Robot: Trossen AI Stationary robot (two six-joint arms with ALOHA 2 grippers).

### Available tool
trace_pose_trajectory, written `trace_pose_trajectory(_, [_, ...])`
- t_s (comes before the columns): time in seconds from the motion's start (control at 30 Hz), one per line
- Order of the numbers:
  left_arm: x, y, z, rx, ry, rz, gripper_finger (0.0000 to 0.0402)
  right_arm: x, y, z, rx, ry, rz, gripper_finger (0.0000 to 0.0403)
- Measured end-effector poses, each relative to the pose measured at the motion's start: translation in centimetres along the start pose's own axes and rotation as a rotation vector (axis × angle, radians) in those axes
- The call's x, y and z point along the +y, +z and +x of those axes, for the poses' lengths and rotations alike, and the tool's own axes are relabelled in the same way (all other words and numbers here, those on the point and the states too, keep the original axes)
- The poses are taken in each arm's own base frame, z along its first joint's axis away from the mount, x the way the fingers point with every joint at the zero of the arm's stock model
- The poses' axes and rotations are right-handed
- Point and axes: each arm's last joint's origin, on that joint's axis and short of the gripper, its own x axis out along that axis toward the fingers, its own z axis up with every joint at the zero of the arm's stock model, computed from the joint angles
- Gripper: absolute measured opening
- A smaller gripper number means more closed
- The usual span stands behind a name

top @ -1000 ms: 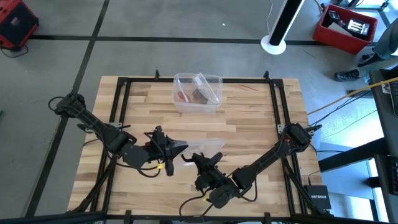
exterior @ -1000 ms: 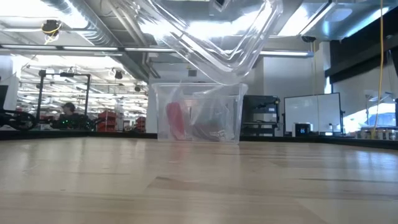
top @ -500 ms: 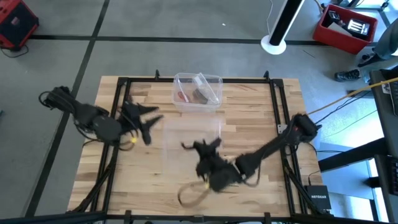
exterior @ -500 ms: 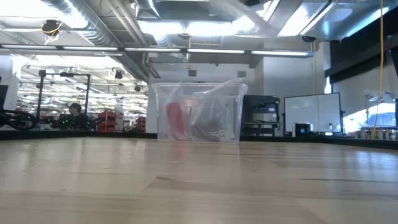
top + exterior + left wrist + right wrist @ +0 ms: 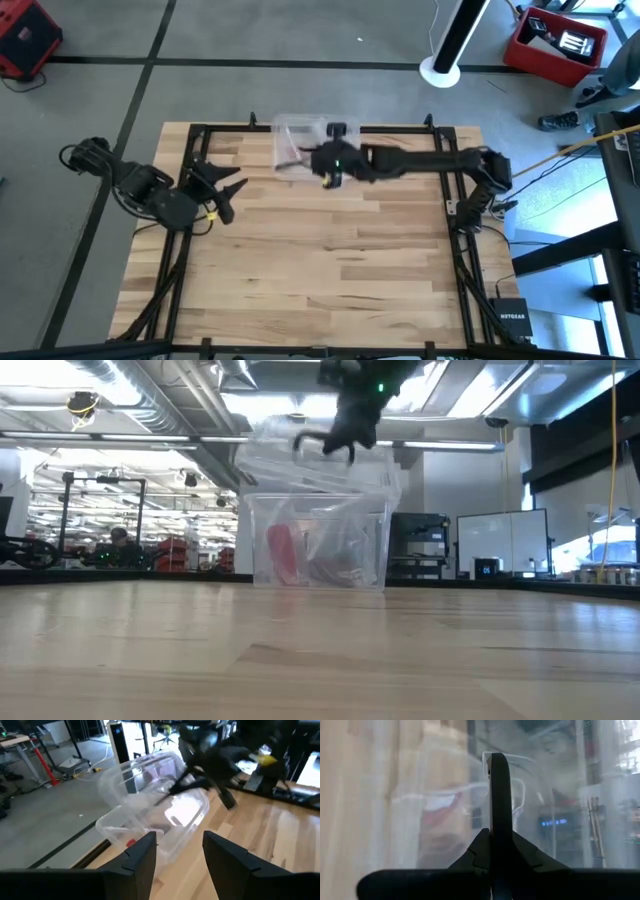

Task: Roll bandage
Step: Close the container

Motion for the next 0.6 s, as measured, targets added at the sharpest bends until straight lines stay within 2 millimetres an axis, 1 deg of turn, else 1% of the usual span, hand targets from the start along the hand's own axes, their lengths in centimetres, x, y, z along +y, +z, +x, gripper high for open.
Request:
trace_pose_trajectory(0.07, [-0.3, -0.6, 0.3, 0.012, 0.007, 0.009, 0.0155, -1.5, -1.5, 1.5, 0.017, 0.048, 0.026, 0.0034])
trace_pose_trajectory(0.13, [-0.6, -1.0, 0.5, 0.018, 0.012, 0.003, 0.0155, -2.7, -2.7, 2.6, 0.023, 0.083, 0.051, 0.0034])
trace_pose_trajectory(0.23, [-0.9, -1.7, 0.9, 0.030, 0.021, 0.008, 0.0155, -4.4, -3.8, 3.5, 0.006, 0.122, 0.093, 0.0034])
trace_pose_trajectory(0.3, [-1.1, -1.9, 1.0, 0.030, 0.029, 0.006, 0.0155, -5.1, -4.4, 3.9, -0.008, 0.152, 0.110, 0.0034])
trace_pose_trajectory(0.4, [-1.4, -2.1, 1.2, 0.032, 0.037, 0.002, 0.0155, -5.1, -4.8, 4.6, -0.013, 0.198, 0.158, 0.0034])
trace_pose_trajectory(0.47, [-1.5, -2.2, 1.3, 0.032, 0.043, 0.007, 0.0155, -4.7, -4.9, 4.9, -0.016, 0.231, 0.184, 0.0034])
trace_pose_trajectory(0.6, [-2.0, -2.4, 1.5, 0.038, 0.049, 0.019, 0.0155, -4.1, -4.8, 5.9, -0.009, 0.235, 0.222, 0.0034])
